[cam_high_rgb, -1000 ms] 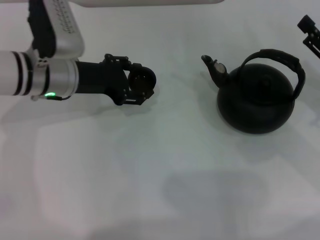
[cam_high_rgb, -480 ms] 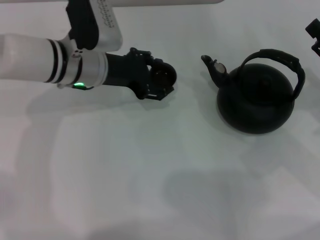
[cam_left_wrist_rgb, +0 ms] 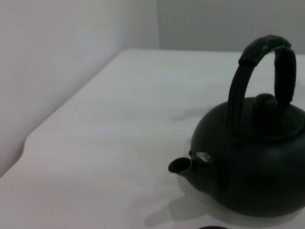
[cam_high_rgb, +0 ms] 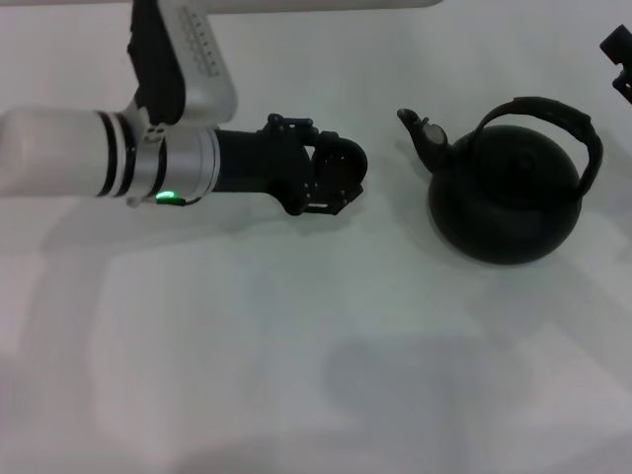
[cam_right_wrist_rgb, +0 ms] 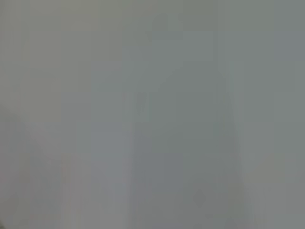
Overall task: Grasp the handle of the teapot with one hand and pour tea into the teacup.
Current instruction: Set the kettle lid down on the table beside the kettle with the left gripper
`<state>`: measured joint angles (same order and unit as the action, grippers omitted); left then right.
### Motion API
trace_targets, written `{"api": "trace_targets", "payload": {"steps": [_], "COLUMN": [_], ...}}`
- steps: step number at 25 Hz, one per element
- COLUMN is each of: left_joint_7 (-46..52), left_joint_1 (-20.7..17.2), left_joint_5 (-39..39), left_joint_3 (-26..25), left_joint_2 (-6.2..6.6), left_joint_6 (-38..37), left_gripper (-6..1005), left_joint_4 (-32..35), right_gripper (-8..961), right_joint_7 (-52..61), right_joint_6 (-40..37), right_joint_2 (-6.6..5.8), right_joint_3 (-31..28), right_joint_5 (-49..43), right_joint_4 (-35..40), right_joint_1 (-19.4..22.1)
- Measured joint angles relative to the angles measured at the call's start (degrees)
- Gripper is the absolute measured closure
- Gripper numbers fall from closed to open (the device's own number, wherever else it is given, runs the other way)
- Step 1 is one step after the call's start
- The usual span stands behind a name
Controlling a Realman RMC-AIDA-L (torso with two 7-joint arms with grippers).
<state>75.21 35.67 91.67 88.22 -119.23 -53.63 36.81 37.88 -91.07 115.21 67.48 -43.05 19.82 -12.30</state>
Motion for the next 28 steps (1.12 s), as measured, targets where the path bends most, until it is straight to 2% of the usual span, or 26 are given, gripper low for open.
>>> {"api": "trace_targets", "payload": {"steps": [6, 28], "left_joint_7": [-6.38, -16.76], "left_joint_1": [-1.05, -0.26], "left_joint_5": [-7.78, -15.53], "left_joint_3": [0.03, 0.14], "left_joint_2": [-0.04, -0.3], "left_joint_6": [0.15, 1.09], "left_gripper": [287, 287], "left_joint_4": [-4.71, -15.27], "right_gripper": [204, 205], "right_joint_7": [0.15, 0.18], "right_joint_6": [-0.17, -0.51], "right_joint_2": [-0.07, 0.1], "right_joint_3": [0.05, 0.85], "right_joint_5": [-0.29, -0.46], "right_joint_4": [0.31, 0.23], "right_joint_1": [0.12, 0.58]}}
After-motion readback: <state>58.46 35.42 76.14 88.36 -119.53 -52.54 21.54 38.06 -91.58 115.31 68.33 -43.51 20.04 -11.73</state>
